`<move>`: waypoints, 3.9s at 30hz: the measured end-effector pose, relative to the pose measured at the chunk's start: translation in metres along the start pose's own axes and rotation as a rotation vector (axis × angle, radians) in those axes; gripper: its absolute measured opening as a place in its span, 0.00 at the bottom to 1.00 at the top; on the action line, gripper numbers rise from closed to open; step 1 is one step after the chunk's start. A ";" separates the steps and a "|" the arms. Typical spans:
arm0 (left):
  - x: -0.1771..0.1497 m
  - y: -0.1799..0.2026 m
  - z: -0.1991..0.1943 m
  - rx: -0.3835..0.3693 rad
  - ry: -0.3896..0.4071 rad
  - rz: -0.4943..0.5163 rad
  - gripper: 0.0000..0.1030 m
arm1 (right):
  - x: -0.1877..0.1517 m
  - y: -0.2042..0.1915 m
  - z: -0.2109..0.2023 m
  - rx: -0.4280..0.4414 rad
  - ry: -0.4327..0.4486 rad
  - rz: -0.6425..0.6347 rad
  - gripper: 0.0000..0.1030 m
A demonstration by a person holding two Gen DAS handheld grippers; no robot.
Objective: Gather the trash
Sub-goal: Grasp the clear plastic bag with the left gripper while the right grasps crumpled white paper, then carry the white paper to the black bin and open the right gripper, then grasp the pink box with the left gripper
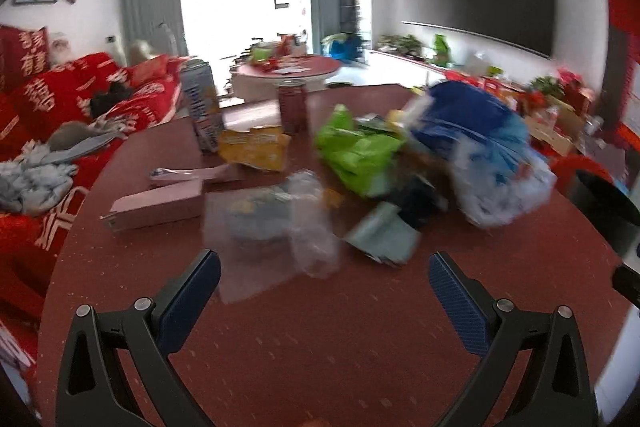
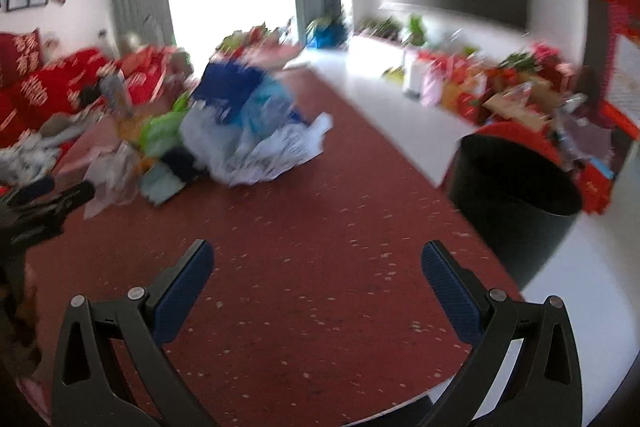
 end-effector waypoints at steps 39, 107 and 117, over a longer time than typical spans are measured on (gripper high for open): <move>-0.001 -0.033 -0.017 -0.108 -0.044 -0.120 1.00 | 0.001 -0.018 0.042 0.349 -0.257 0.407 0.30; 0.090 0.336 -0.035 -0.625 0.044 0.203 1.00 | 0.024 0.275 -0.023 -0.217 0.024 0.447 0.84; 0.088 0.134 -0.005 -0.286 0.042 0.001 1.00 | 0.040 0.174 -0.005 -0.045 -0.008 0.307 1.00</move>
Point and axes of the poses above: each gripper's, at about its wrist camera, not at the fingertips, and z roughly the way its jaws point, y to its right, x to its top, the point moved 9 cm from there along z, roughly the way its jaws point, and after that the axes turned 15 degrees about y, right-handed, at the moved point
